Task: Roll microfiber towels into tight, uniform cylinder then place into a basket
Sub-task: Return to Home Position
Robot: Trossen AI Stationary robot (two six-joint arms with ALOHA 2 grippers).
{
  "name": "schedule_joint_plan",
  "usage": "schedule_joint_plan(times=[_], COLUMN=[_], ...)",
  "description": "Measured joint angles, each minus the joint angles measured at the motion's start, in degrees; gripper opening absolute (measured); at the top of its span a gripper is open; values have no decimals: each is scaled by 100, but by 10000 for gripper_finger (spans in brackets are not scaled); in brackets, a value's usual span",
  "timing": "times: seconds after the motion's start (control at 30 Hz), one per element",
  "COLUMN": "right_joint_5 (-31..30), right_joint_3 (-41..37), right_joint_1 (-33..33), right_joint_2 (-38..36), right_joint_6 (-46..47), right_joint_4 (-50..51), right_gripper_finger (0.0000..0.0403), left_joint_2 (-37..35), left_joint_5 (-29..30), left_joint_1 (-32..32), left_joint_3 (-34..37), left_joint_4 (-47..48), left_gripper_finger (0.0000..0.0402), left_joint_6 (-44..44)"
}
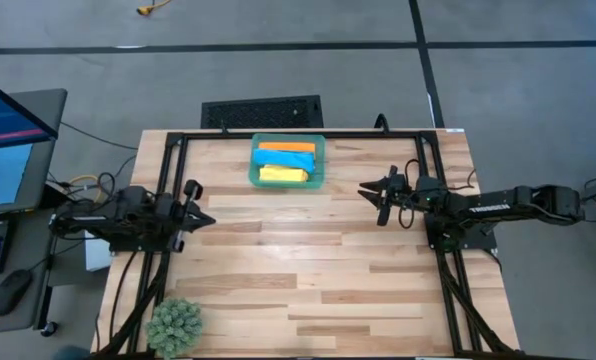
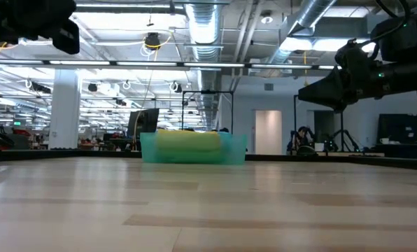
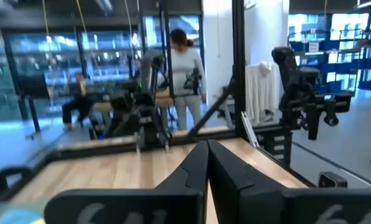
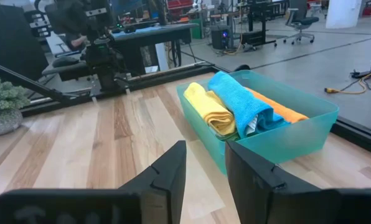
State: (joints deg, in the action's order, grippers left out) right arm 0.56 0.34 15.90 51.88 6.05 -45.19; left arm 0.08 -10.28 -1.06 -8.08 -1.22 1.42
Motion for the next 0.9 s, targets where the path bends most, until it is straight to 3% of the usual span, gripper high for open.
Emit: schedule_joint_plan(times=[0.17, 0.4, 0.57, 0.9], right_joint_5=[0, 2, 2, 0], right_joint_3=[0, 0, 0, 0], right_joint_1=[0, 0, 0, 0], right_joint_2=[0, 2, 2, 2], right_joint_6=[0, 2, 2, 2], right_joint_4=[2, 17, 17, 20], right_gripper_finger=[133, 133, 134, 133], left_joint_2=[-4, -7, -2, 77], left_joint_5=[-7, -403, -402, -293], left_joint_1=[0, 2, 2, 0], left_joint_3=[663, 744, 746, 742], left_joint_4=[-1439, -1758, -1407, -265], left_gripper_finger=[0, 0, 0, 0], left_joint_6=[-49, -14, 376, 101])
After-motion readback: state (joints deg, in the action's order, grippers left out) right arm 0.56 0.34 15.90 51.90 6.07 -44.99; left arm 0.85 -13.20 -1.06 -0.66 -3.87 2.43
